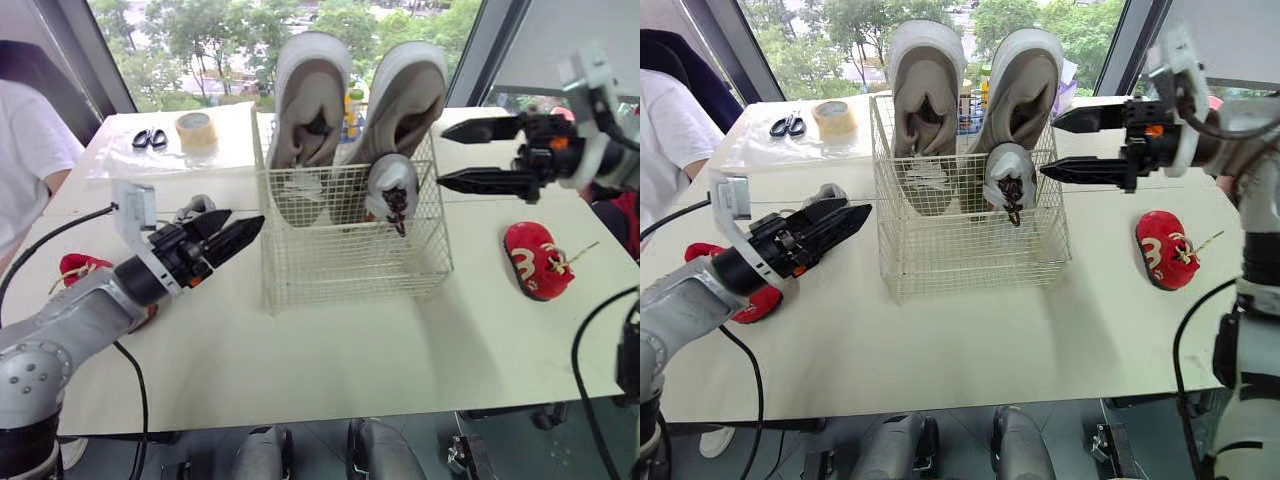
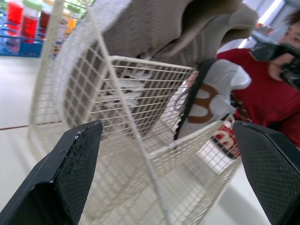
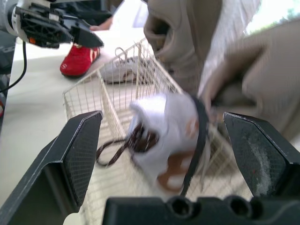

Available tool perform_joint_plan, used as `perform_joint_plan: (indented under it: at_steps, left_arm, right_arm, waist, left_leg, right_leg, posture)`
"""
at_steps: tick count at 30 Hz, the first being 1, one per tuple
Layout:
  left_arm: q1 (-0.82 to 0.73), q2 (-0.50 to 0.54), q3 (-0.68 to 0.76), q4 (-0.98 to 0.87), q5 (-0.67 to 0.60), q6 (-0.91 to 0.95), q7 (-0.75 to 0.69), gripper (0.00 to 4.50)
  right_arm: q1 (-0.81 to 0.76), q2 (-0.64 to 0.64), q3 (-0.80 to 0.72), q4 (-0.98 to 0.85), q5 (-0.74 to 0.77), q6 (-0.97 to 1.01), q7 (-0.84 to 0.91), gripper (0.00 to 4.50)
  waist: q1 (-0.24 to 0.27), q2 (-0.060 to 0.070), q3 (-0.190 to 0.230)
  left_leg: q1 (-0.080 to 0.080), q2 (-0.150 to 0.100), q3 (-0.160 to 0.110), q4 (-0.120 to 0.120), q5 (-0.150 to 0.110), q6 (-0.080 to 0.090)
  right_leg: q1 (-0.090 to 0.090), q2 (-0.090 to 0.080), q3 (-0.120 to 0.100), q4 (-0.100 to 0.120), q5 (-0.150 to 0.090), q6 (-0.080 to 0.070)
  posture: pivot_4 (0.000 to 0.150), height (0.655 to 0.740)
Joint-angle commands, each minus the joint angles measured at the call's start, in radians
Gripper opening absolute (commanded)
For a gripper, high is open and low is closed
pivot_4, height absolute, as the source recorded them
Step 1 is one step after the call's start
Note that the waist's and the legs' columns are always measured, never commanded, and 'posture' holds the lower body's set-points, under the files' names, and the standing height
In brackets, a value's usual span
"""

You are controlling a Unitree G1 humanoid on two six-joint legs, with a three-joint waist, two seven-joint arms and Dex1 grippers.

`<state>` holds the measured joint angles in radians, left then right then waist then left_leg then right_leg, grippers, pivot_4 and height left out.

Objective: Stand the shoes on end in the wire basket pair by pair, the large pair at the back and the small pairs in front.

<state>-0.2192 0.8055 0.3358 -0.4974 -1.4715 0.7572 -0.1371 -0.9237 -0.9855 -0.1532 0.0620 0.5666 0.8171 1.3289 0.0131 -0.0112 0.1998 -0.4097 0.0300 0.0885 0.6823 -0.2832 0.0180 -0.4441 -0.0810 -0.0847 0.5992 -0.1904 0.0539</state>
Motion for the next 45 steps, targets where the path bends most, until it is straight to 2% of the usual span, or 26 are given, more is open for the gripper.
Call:
perform_joint_plan:
  at_steps: [1,4,7,9,12,16,20,22,24,27,28,29,35,36,37,45]
  left_arm:
    - [-0.07,0.07,0.08,0.097,0.045,0.004,0.008,4.5]
    - [-0.172,0.156,0.067,0.252,0.147,0.044,0.038,4.5]
    - [-0.336,0.26,-0.086,0.431,0.37,0.115,0.013,4.5]
    - [-0.468,0.297,-0.211,0.565,0.493,0.193,-0.047,4.5]
    - [-0.645,0.314,-0.404,0.749,0.695,0.207,-0.248,4.5]
    - [-0.875,0.252,-0.609,1.089,0.981,0.069,-0.524,4.5]
    - [-1.038,0.113,-0.71,1.453,1.196,-0.083,-0.674,4.5]
    - [-1.07,0.053,-0.731,1.584,1.273,-0.15,-0.738,4.5]
    - [-1.102,0.007,-0.684,1.676,1.283,-0.144,-0.799,4.5]
    - [-1.102,-0.037,-0.667,1.763,1.346,-0.204,-0.822,4.5]
    - [-1.097,-0.045,-0.665,1.779,1.369,-0.227,-0.818,3.99]
    - [-1.094,-0.051,-0.655,1.791,1.384,-0.239,-0.806,3.76]
    - [-1.115,-0.063,-0.586,1.815,1.441,-0.26,-0.789,0.68]
    - [-1.119,-0.063,-0.57,1.815,1.444,-0.256,-0.785,0.27]
    - [-1.124,-0.063,-0.548,1.815,1.442,-0.254,-0.775,0.03]
    - [-1.236,-0.006,-0.3,1.745,1.329,-0.101,-0.684,0.03]
  right_arm:
    - [0.01,-0.047,-0.099,-0.118,0.109,0.102,-0.037,4.45]
    - [0.029,-0.049,-0.088,-0.263,0.206,0.194,-0.06,4.45]
    - [0.07,-0.023,-0.035,-0.449,0.296,0.251,-0.102,4.45]
    - [0.115,-0.007,0.006,-0.548,0.313,0.255,-0.137,4.45]
    - [0.186,0.001,0.047,-0.614,0.287,0.225,-0.182,4.45]
    - [0.248,-0.008,0.054,-0.65,0.27,0.204,-0.225,4.45]
    - [0.279,0.009,0.008,-0.692,0.325,0.219,-0.294,4.45]
    - [0.289,0.012,-0.008,-0.704,0.339,0.221,-0.329,4.45]
    - [0.292,0.013,-0.02,-0.708,0.359,0.227,-0.363,4.45]
    - [0.311,0.0,-0.047,-0.716,0.376,0.231,-0.405,4.45]
    - [0.316,-0.003,-0.053,-0.718,0.381,0.231,-0.416,4.5]
    - [0.323,-0.008,-0.058,-0.72,0.385,0.23,-0.424,4.5]
    - [0.383,-0.035,-0.09,-0.725,0.399,0.213,-0.445,4.5]
    - [0.391,-0.037,-0.089,-0.724,0.395,0.207,-0.444,4.5]
    - [0.396,-0.038,-0.086,-0.721,0.391,0.2,-0.442,4.5]
    - [0.407,-0.047,-0.077,-0.676,0.371,0.18,-0.447,4.5]
  waist:
    - [0.0,0.0,0.0]
    - [-0.003,0.0,0.0]
    - [-0.001,-0.001,0.0]
    - [0.003,-0.001,0.0]
    - [0.007,-0.002,-0.001]
    - [0.006,-0.005,-0.001]
    - [0.002,-0.005,-0.001]
    - [0.002,-0.006,-0.001]
    - [-0.001,-0.007,-0.001]
    - [-0.003,-0.01,-0.002]
    - [-0.003,-0.01,-0.002]
    - [-0.003,-0.01,-0.002]
    - [0.0,-0.011,-0.002]
    - [-0.001,-0.011,-0.002]
    - [-0.001,-0.011,-0.002]
    - [-0.001,-0.012,-0.002]
  left_leg:
    - [0.0,0.0,0.0,0.0,0.0,0.0]
    - [0.001,0.0,0.0,0.0,0.0,0.0]
    - [0.001,0.001,0.0,-0.001,0.0,0.0]
    - [0.001,0.001,0.0,-0.001,0.0,0.0]
    - [0.001,-0.001,0.0,0.0,0.0,0.0]
    - [-0.001,-0.003,0.003,0.001,0.0,0.0]
    - [-0.002,-0.004,0.005,0.001,0.0,0.001]
    - [-0.002,-0.004,0.005,0.001,-0.001,0.001]
    - [-0.002,-0.004,0.005,0.001,-0.001,0.002]
    - [-0.005,-0.001,0.006,0.002,-0.002,0.003]
    - [-0.006,-0.001,0.005,0.002,-0.002,0.003]
    - [-0.006,-0.001,0.005,0.002,-0.002,0.003]
    - [-0.007,-0.001,0.005,0.003,-0.001,0.003]
    - [-0.007,-0.001,0.005,0.003,-0.001,0.003]
    - [-0.007,-0.001,0.005,0.003,-0.001,0.003]
    - [-0.018,0.0,0.002,0.012,-0.001,0.003]
  right_leg:
    - [0.0,0.0,0.0,0.001,0.0,0.0]
    - [-0.001,0.001,0.0,0.002,0.0,0.0]
    - [-0.001,0.002,0.0,0.003,0.0,0.001]
    - [-0.001,0.002,0.0,0.004,0.0,0.002]
    - [-0.001,0.0,-0.001,0.004,0.0,0.003]
    - [-0.001,-0.001,0.0,0.002,-0.001,0.003]
    - [-0.002,0.0,-0.001,0.002,-0.001,0.004]
    - [-0.002,0.0,-0.001,0.002,-0.001,0.004]
    - [-0.002,-0.001,-0.001,0.002,-0.001,0.004]
    - [-0.006,-0.001,0.0,0.003,-0.001,0.005]
    - [-0.008,-0.001,0.0,0.004,0.0,0.005]
    - [-0.009,-0.001,0.001,0.006,0.0,0.005]
    - [-0.015,-0.002,0.002,0.016,0.0,0.005]
    - [-0.015,-0.002,0.002,0.016,0.0,0.005]
    - [-0.015,-0.002,0.002,0.016,0.0,0.005]
    - [-0.019,-0.001,-0.001,0.016,0.001,0.007]
  posture:
    - [0.15,0.74]
    - [0.15,0.74]
    - [0.15,0.74]
    - [0.15,0.74]
    - [0.15,0.74]
    - [0.15,0.74]
    - [0.15,0.74]
    - [0.15,0.74]
    - [0.15,0.74]
    - [0.15,0.74]
    - [0.15,0.74]
    - [0.15,0.74]
    - [0.15,0.74]
    - [0.15,0.74]
    - [0.15,0.74]
    - [0.15,0.74]
